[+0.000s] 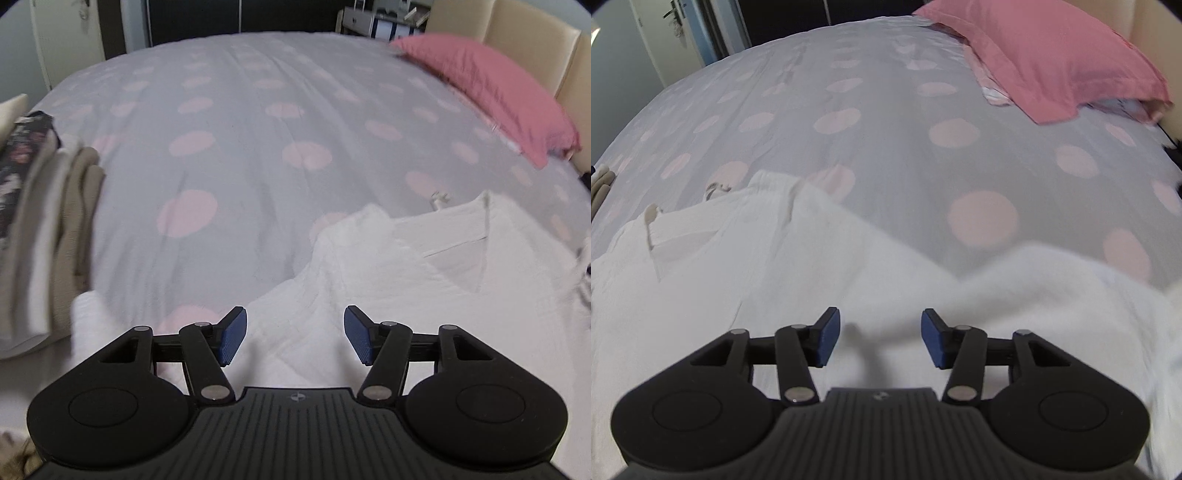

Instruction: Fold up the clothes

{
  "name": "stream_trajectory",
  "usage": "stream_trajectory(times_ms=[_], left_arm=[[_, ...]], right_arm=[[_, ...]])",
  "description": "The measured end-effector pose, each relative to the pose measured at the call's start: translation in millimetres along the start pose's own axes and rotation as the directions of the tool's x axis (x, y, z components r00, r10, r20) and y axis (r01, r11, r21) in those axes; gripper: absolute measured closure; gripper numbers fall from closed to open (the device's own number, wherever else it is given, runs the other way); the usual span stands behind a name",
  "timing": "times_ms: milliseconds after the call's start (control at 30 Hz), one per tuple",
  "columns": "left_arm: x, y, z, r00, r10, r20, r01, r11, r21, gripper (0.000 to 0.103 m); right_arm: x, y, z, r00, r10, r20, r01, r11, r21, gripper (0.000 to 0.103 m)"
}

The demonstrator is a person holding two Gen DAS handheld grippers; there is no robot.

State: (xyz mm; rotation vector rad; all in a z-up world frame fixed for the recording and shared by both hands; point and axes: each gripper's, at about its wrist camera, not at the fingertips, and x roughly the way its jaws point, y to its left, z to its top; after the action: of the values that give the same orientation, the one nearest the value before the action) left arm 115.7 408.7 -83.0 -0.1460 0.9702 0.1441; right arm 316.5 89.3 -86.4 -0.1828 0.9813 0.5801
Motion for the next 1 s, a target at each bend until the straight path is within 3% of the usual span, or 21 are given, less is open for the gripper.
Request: stream_trajectory(times_ms=[133,267,367,433,467,500,567,600,633,667,733,900,1000], left_arm=[[29,7,0,1.0,-0.014,-0.024,0.014,1.0,-0.016,0.046],[51,13,-5,0.999,-0.021,-0.041,0.021,1.0,-0.018,0.046],[53,10,-12,0.999,-0.032,0.005,0.032,0.999,-0.002,0.036],[54,3,-16,1.0,-0.02,0.018,0.02,1.0,0.02,0.03],[54,-1,-18,1.0,-0.011,0.024,0.01,0.999,0.035,0.03],[55,-6,-19,1.0,0.006,0.029,-0.007,0.998,0.054,0.032],[55,-13,-19,0.999,0.007,0.051,-0.01,0.998,0.064,0.051],[54,-15,-18,0.999,-0.006,0.052,0.003,0.999,0.049,0.071],[52,-16,-17,0.998,-0.018,0.053,0.016,0.999,0.035,0.09],[53,-19,-14,0.999,-0.031,0.043,0.03,0.999,0.024,0.096],[50,-27,-12,0.999,0.019,0.042,-0.02,0.999,0.028,0.103],[26,-17,2,0.995,0.063,0.083,-0.061,0.997,-0.038,0.103],[9,-12,15,0.991,0.09,0.103,-0.086,0.995,-0.043,0.103]], right_arm=[[36,3,23,1.0,-0.011,0.004,0.011,0.998,-0.055,0.039],[67,5,38,0.999,-0.039,0.0,0.038,0.994,-0.106,0.037],[81,5,42,0.999,-0.039,0.002,0.039,0.993,-0.108,0.031],[84,7,40,0.999,-0.039,0.01,0.04,0.994,-0.1,0.033],[84,9,39,0.999,-0.043,0.013,0.044,0.993,-0.11,0.039],[82,13,39,0.999,-0.041,0.015,0.042,0.991,-0.127,0.046],[79,21,39,0.999,-0.032,0.011,0.034,0.985,-0.167,0.084],[77,26,39,1.0,-0.029,0.004,0.029,0.982,-0.187,0.096],[75,32,38,0.999,-0.033,-0.005,0.032,0.978,-0.208,0.1],[73,37,38,0.999,-0.049,-0.004,0.047,0.973,-0.224,0.1],[65,44,39,0.996,-0.089,0.014,0.09,0.965,-0.245,0.1],[35,40,54,0.978,-0.181,0.104,0.2,0.955,-0.218,0.101],[16,39,65,0.97,-0.199,0.142,0.226,0.95,-0.213,0.101]])
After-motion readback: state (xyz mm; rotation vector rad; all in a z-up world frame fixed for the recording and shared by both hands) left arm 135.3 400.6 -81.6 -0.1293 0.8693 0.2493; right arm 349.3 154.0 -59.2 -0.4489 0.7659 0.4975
